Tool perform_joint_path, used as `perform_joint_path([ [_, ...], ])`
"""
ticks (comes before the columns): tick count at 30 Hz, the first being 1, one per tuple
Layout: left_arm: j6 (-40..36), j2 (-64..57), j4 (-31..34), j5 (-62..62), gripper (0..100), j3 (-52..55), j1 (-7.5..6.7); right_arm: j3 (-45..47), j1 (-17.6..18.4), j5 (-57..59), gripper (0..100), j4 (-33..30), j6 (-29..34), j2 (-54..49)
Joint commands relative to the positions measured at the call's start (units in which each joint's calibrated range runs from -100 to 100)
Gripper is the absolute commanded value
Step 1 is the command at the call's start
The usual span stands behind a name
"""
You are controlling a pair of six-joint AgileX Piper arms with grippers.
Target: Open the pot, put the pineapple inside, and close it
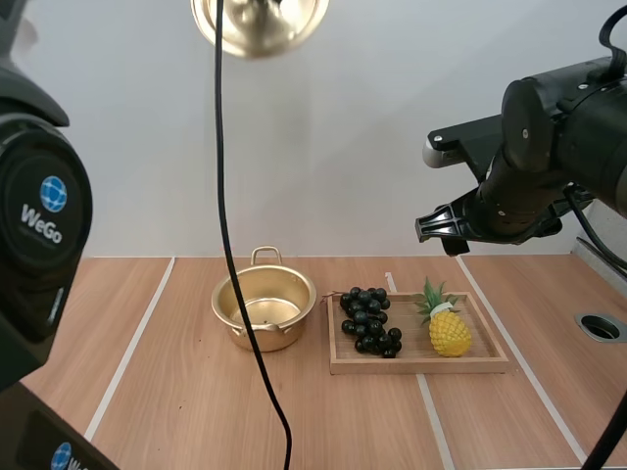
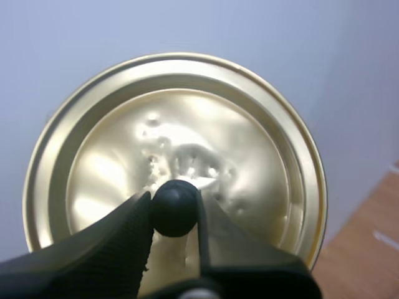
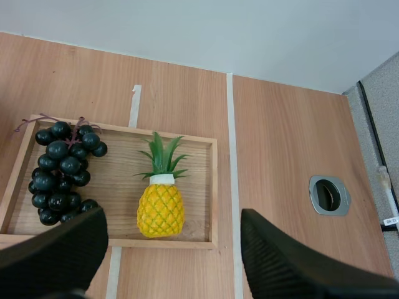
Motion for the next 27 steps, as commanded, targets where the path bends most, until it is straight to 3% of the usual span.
perform_joint_path([
  [1, -2.0, -3.2, -3.6, -11.0, 0, -8.4, -0.15, -0.6, -0.1, 1.0, 100, -0.6, 0.2, -0.4],
  [7, -7.7, -8.5, -4.9, -30.6, 0, -18.2, -0.15, -0.6, -0.1, 1.0, 100, -0.6, 0.2, -0.4],
  [19, -7.7, -17.4, -8.2, -65.5, 0, -23.3, -0.15, -0.6, -0.1, 1.0, 100, 0.3, 0.2, -0.4],
  [27, -7.7, -18.1, -8.2, -63.2, 0, -23.3, -0.15, -0.6, -0.1, -0.4, 100, -0.3, 0.2, -0.4],
])
